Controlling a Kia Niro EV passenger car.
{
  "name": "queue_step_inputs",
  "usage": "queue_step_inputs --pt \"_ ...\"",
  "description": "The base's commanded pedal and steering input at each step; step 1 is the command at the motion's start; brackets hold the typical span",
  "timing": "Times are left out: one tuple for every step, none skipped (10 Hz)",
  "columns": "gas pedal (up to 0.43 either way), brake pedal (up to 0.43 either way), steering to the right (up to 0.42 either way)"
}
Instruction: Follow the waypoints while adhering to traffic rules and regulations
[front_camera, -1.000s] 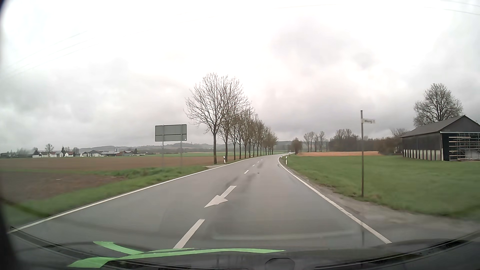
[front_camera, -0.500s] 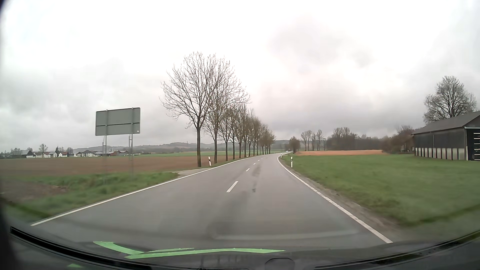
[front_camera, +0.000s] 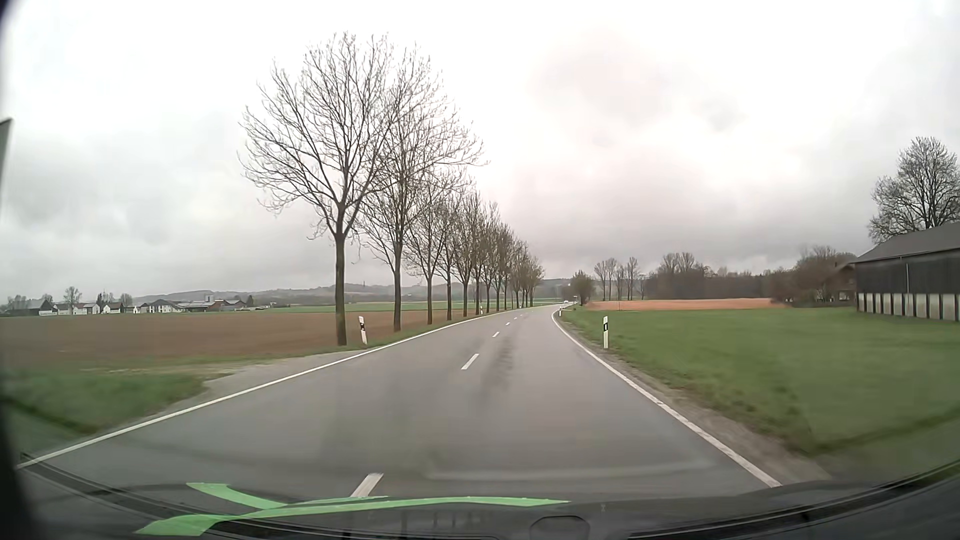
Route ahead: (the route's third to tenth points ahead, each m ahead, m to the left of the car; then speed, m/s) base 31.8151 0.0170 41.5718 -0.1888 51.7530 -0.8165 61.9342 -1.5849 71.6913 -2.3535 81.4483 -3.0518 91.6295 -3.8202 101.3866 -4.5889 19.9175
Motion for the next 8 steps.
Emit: queue_step_inputs --pt "0.15 0.0 0.005" --pt "0.15 0.0 0.005" --pt "0.15 0.0 0.005" --pt "0.15 0.0 0.004" --pt "0.157 0.0 0.002" --pt "0.189 0.0 0.0" --pt "0.209 0.0 0.0" --pt "0.209 0.0 0.001"
